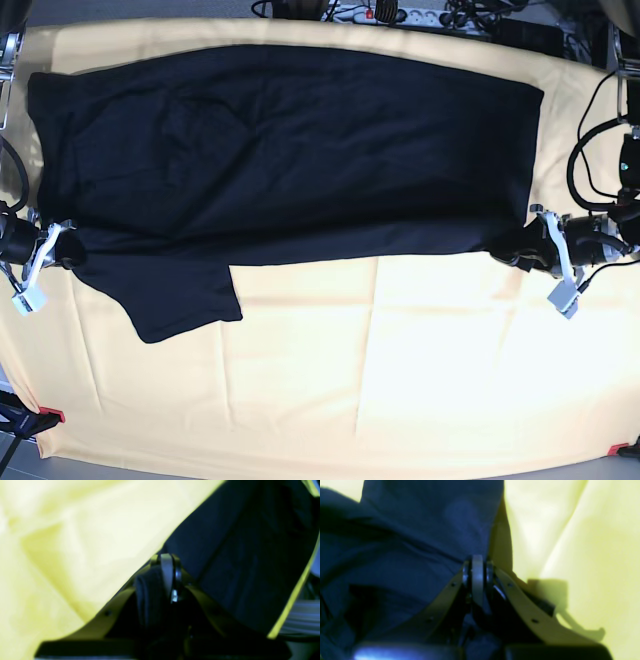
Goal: Fold the T-shirt properly
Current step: 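Grasp the opposite edge with both grippers and fold it over toward the robot, then release the folded edge and move the right gripper to the sleeve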
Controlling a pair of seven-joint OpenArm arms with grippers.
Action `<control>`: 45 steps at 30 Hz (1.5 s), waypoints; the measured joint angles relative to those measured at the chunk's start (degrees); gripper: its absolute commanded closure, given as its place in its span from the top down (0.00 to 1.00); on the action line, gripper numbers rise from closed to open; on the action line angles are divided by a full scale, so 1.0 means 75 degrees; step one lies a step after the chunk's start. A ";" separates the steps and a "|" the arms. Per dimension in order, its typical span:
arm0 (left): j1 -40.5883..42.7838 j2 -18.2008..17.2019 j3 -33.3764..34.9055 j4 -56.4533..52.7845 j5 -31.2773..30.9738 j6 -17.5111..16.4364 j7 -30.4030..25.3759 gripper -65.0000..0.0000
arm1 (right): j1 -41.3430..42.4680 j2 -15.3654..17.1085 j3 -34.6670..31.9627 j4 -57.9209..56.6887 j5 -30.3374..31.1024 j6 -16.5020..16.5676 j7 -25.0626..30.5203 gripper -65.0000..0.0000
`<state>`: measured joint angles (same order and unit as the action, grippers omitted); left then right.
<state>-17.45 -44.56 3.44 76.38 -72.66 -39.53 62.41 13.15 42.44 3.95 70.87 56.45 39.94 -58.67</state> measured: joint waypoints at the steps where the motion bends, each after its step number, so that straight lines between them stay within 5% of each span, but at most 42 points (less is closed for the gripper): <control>1: 0.0000 -0.0067 0.0000 0.0105 -0.0082 -0.0003 0.0047 0.00 | -0.0020 0.0017 0.0000 0.0000 0.0000 0.0000 -0.0061 0.00; 10: 0.0443 -0.0641 0.0009 0.1040 -0.1521 -0.0015 0.1145 0.00 | -0.0015 0.0332 -0.0006 0.0216 0.0175 -0.0003 -0.0259 0.00; 22: 0.1174 -0.1288 0.0041 0.1288 -0.1617 -0.0015 0.1743 0.00 | -0.0326 0.0332 -0.0119 0.0216 0.0484 0.0023 -0.0731 0.00; 30: 0.1953 -0.1139 0.0041 0.1291 -0.1594 -0.0017 0.1784 0.00 | -0.0347 0.0332 -0.0119 0.0216 0.0484 0.0020 -0.0816 0.00; 31: 0.1973 -0.1151 0.0041 0.1291 -0.1594 -0.0017 0.1722 0.07 | -0.0347 0.0332 -0.0119 0.0216 0.0484 0.0020 -0.0816 0.00; 35: 0.1967 -0.1183 0.0041 0.1288 -0.1512 -0.0009 0.1396 0.56 | -0.0329 0.0356 -0.0119 0.0219 0.0504 -0.0009 -0.1381 0.43; 40: 0.1967 -0.1177 0.0041 0.1291 -0.1512 -0.0017 0.1011 0.60 | -0.0329 0.0603 -0.0119 0.0831 0.2174 -0.0003 -0.2052 0.47; 45: 0.1967 -0.1174 0.0041 0.1288 -0.1512 -0.0017 0.0988 0.60 | -0.0245 0.0906 -0.0079 0.1413 0.2393 -0.0003 -0.1037 0.48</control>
<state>-2.70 -53.36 3.75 86.04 -84.01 -39.66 69.82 11.31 49.23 3.36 81.47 74.39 39.92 -66.46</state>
